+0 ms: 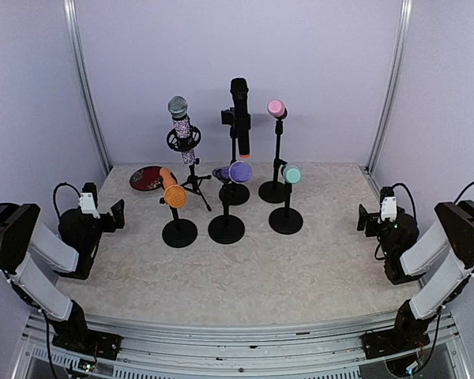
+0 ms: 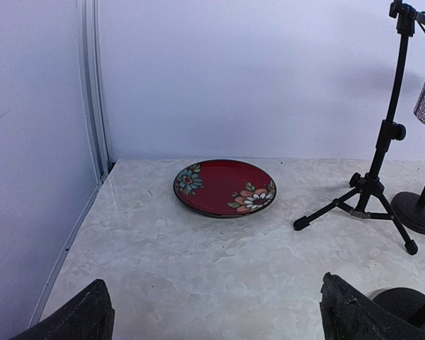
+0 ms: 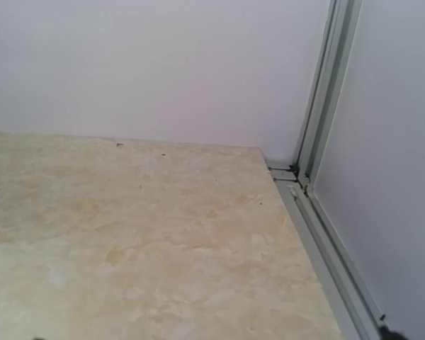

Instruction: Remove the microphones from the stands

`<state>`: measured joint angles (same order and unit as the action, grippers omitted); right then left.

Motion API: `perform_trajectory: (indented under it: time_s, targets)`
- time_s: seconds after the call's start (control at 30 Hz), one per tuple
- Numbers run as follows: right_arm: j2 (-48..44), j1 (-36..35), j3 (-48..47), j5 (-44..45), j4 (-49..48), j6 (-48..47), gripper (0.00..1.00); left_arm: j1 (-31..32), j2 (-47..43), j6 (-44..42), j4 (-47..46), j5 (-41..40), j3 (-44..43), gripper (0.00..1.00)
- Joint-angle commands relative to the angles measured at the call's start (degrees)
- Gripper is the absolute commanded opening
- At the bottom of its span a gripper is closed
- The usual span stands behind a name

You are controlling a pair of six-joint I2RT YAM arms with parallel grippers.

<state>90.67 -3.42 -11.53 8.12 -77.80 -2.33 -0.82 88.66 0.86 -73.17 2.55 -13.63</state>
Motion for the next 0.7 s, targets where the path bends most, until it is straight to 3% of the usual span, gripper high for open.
perform_trajectory:
  time_s: [0.0, 0.3, 0.4, 0.47, 0.6, 0.67]
  targets:
    - [0.1, 0.8, -0.6, -0.2, -0.9, 0.3, 1.0, 0.1, 0.5, 0.1, -0.5, 0.1, -0.5, 0.99]
    - [-4.7, 0.4, -0.9, 4.6, 3.1, 0.9, 1.0, -1.1, -2.5, 0.8, 2.9, 2.2, -1.8, 0.99]
    - [-14.9, -0.1, -7.3, 14.7, 23.1, 6.5, 1.0, -3.1, -7.5, 2.0, 26.9, 3.7, -12.1, 0.99]
    - [-20.3, -0.1, -12.5, 13.3, 31.9, 8.8, 1.0, -3.8, -7.1, -0.1, 42.5, 7.2, -20.2, 0.99]
    - [-29.0, -0.1, -16.1, 4.0, 37.2, 12.1, 1.0, -4.2, -7.2, -3.5, 62.6, 14.4, -30.7, 0.99]
    - [-33.3, 0.5, -17.4, 4.2, 39.2, 24.8, 1.0, -4.5, -9.0, -4.4, 68.9, 18.4, -33.4, 0.99]
